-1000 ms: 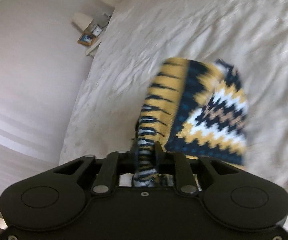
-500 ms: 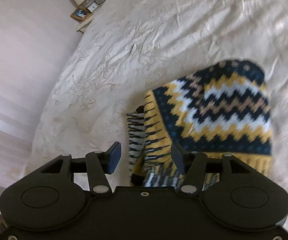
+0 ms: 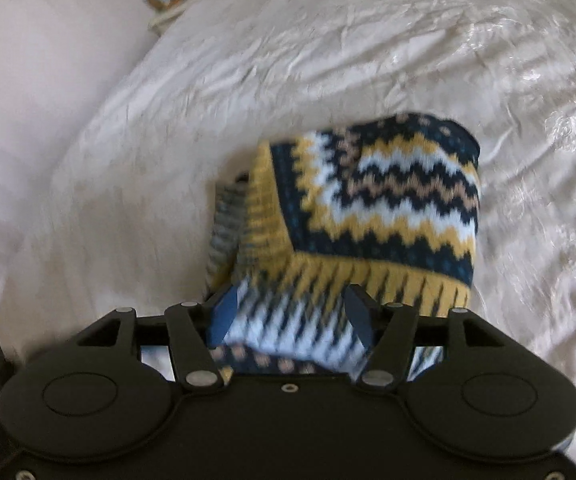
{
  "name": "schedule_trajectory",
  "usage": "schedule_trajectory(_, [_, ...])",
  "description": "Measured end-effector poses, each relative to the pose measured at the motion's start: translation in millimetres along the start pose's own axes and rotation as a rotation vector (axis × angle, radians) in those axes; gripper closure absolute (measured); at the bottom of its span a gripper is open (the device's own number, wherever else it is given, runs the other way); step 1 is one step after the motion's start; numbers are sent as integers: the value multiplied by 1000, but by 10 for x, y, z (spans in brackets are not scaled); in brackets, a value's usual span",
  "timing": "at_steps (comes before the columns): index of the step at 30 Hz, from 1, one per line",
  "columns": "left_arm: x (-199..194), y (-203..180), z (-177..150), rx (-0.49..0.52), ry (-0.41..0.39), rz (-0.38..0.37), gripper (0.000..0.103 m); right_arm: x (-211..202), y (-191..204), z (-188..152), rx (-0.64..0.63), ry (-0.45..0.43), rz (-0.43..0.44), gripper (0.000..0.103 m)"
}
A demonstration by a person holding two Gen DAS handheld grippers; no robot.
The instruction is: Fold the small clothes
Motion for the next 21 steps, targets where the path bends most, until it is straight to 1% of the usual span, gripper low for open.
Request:
schedule_trajectory(3, [-77, 291, 50, -10, 15, 78, 29, 29, 148, -160, -94, 1, -32, 35])
schedule_trajectory(5, [-125, 494, 95, -35, 15, 110, 29, 71, 311, -282, -182, -7, -50, 26])
schedule_trajectory(6, [-147, 583, 124, -49, 15, 122, 29, 100, 388, -339, -226, -9, -61, 24])
schedule_trajectory(8, [-178, 721, 185, -66, 16, 143, 29, 184, 587, -467, -351, -19, -106, 19])
schedule_trajectory(9, [-196, 767, 215, -72, 14, 150, 29, 235, 695, -536, -424, -27, -135, 18])
schedule_trajectory(11, [-208, 824, 267, -92, 13, 142, 29, 327, 857, -646, -534, -37, -171, 17])
schedule_trajectory(14, [-192, 845, 326, -133, 21, 93, 29, 494, 1009, -771, -653, -33, -214, 18])
schedule_trajectory(15, [-187, 830, 348, -141, 23, 78, 29, 554, 1047, -816, -703, -30, -244, 19])
schedule_trajectory(16, [-180, 834, 360, -144, 22, 65, 29, 606, 1063, -853, -744, -33, -274, 22])
schedule_trajectory(17, [-176, 809, 388, -149, 20, 50, 29, 651, 1068, -883, -782, -38, -303, 37])
schedule_trajectory(18, [-170, 787, 414, -155, 19, 35, 29, 689, 1058, -901, -808, -38, -328, 46])
schedule_trajectory(19, [-169, 775, 421, -161, 17, 20, 29, 717, 1041, -918, -831, -35, -348, 73])
schedule_trajectory(20, [-160, 758, 442, -168, 18, 2, 29, 722, 1012, -925, -840, -34, -351, 90])
schedule_trajectory(21, [-150, 735, 476, -173, 20, -17, 28, 698, 978, -904, -820, -36, -336, 90])
Point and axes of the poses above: each gripper's, at about its wrist camera, not at the fingertips, and x roughly the way its jaws point, y to its left, z to its top, the point moved 2 cm from there along x, roughly the way its jaws point, and after that the axes turned 5 degrees about x, right-handed, at the moved point
